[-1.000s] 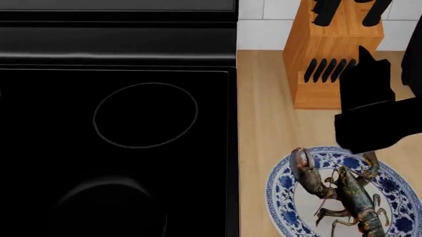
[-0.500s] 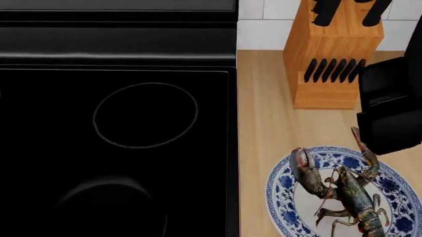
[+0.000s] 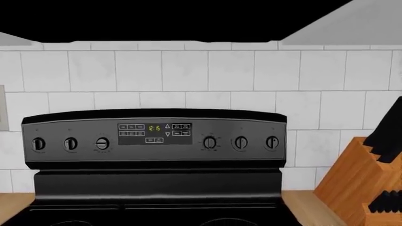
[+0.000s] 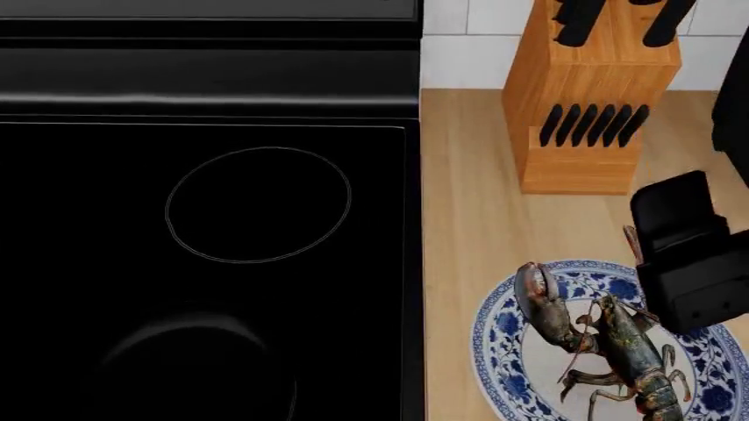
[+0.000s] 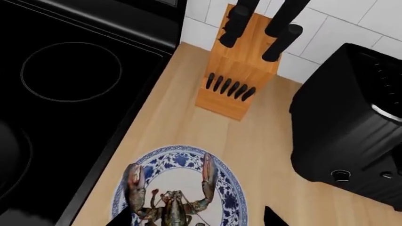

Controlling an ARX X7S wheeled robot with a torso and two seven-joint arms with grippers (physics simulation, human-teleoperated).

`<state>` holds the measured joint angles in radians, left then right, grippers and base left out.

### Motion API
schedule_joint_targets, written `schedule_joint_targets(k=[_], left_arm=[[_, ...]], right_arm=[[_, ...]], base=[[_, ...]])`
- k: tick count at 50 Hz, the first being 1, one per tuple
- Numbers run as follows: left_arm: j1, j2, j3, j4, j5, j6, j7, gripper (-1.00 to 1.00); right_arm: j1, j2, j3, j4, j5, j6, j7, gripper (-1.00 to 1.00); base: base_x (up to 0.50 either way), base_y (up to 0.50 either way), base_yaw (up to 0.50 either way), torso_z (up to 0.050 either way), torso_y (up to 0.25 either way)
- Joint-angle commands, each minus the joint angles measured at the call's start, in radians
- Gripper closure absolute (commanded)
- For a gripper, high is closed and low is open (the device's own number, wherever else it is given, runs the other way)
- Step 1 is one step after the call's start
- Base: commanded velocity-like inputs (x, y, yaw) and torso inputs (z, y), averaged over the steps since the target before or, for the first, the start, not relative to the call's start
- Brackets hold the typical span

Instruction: Pick the lobster from the plate and place it in the pan.

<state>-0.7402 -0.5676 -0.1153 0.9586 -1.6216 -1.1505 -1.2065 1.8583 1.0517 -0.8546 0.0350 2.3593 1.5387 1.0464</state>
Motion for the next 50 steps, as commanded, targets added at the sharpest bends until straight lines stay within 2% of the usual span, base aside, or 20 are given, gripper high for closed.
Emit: schedule_joint_targets(k=[1, 18, 40, 50], left_arm=[[0.008, -0.001, 0.005, -0.002, 0.014, 0.002, 0.013, -1.00], [-0.008, -0.015, 0.015, -0.003, -0.021, 0.019, -0.015, -1.00], [-0.002, -0.027, 0.015, 0.000, -0.017, 0.032, -0.016, -1.00], [0.005, -0.031, 0.016, 0.002, -0.006, 0.033, -0.011, -1.00]], right_arm=[[-0.005, 0.013, -0.059, -0.012, -0.051, 0.011, -0.071, -1.00], [-0.084, 0.051, -0.102, -0.091, -0.090, -0.028, -0.130, -1.00], [-0.258, 0.052, -0.052, -0.142, -0.326, -0.085, -0.304, -1.00], [-0.305, 0.047, -0.052, -0.154, -0.366, -0.116, -0.349, -1.00]], base=[[0.00, 0.00, 0.00, 0.000, 0.000], [0.00, 0.00, 0.00, 0.000, 0.000], [0.00, 0.00, 0.00, 0.000, 0.000], [0.00, 0.00, 0.00, 0.000, 0.000]])
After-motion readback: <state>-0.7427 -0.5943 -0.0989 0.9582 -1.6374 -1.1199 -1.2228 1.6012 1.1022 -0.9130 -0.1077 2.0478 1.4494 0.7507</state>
